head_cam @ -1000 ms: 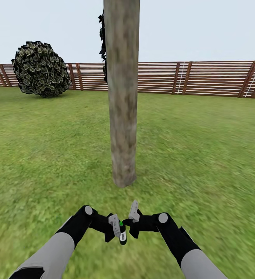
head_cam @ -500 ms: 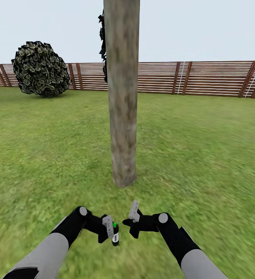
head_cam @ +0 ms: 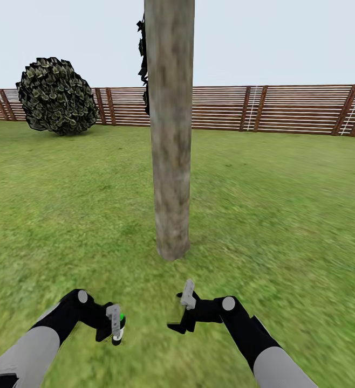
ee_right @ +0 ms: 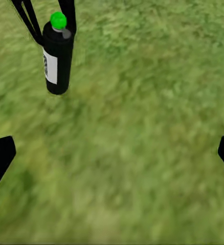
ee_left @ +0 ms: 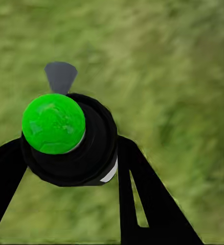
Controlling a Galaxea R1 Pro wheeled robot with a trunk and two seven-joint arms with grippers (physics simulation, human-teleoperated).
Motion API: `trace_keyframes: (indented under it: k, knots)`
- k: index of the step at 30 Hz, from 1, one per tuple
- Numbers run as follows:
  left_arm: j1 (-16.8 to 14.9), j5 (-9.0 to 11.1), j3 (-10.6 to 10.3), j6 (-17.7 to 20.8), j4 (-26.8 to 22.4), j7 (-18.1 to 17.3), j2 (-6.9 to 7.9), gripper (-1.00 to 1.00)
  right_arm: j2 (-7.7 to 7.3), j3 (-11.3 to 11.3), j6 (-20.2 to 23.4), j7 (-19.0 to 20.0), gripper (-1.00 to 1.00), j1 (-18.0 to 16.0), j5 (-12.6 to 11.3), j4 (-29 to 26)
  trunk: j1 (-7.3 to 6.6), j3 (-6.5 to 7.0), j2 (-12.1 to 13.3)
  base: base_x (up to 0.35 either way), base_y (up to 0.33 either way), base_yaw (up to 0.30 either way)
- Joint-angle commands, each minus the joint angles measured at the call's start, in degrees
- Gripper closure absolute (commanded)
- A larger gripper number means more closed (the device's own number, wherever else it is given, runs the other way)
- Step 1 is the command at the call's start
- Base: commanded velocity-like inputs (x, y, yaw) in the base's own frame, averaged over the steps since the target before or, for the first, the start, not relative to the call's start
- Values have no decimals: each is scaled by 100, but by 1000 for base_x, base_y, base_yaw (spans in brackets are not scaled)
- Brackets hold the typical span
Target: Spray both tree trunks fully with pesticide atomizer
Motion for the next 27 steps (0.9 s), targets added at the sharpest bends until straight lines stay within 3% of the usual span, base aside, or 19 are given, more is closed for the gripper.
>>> trace_keyframes:
  k: [1, 2, 3, 5, 7, 8, 9, 10, 12, 14, 17, 18, 20, 24, 27]
  knots:
    - [-1, -18, 95, -47, -5, 12, 110, 100, -17, -13, -55, -9, -100, -3, 61, 7, -1, -5, -2, 0, 0, 0]
    - [-1, 7, 152, -44, -5, 33, 168, 100, -38, -18, -55, -18, -100, -3, 61, 11, -1, -5, -2, 0, 0, 0]
    - [-1, 105, 495, -41, -5, 200, 241, 100, -207, -27, -61, -84, -100, 3, 61, 60, -1, -5, -2, 0, 0, 0]
    - [-1, 202, 941, -40, -5, 479, 240, 100, -422, -33, -65, -291, -100, 8, 61, 213, -1, -5, -2, 0, 0, 0]
    - [0, 319, 1465, -41, 31, 741, 237, 100, -644, -45, -73, -767, -100, 12, 44, 510, -1, -5, -2, 0, 0, 0]
    - [0, 392, 1738, -43, 56, 829, 233, 100, -752, -53, -76, -1085, -100, 13, 37, 716, -1, -5, -2, 0, 0, 0]
    - [0, 520, 2139, -46, 82, 924, 230, 100, -884, -62, -93, -1662, -100, 14, 27, 1092, -1, -5, -2, 0, 0, 0]
    - [1, 597, 2361, -47, 92, 981, 228, 100, -940, -65, -115, -2037, -100, 16, 23, 1337, -1, -5, -2, 0, 0, 0]
    - [5, 759, 2748, -47, 112, 1096, 231, 100, -1001, -69, -251, -2803, -100, 21, 14, 1820, -1, -5, -2, 0, 0, 0]
    - [8, 965, 3189, -40, 233, 1295, 225, 100, -1029, -71, -761, -3973, -100, 32, 6, 2514, -1, -5, -2, 0, 0, 0]
    - [8, 1040, 3345, -33, 544, 1992, 219, 100, -1019, -86, -1380, -5387, -100, 43, -32, 3064, -1, -5, -2, 0, 0, 0]
    - [8, 1057, 3379, -32, 767, 2457, 218, 100, -1006, -151, -1574, -6061, -100, 47, -134, 3250, -1, -5, -2, 0, 0, 0]
    - [8, 1080, 3412, -31, 1079, 3073, 218, 100, -993, -340, -1719, -6712, -100, 60, -474, 3432, -1, -5, -2, 0, 0, 0]
    - [8, 1094, 3436, 101, 1496, 3963, 158, 100, -1026, -581, -2250, -7112, -100, 178, -1432, 3563, -1, -5, -2, 0, 0, 0]
    - [8, 1080, 3428, 848, 1548, 4259, 42, 100, -1062, -620, -2694, -7169, -100, 295, -1827, 3588, -1, -5, -2, 0, 0, 0]
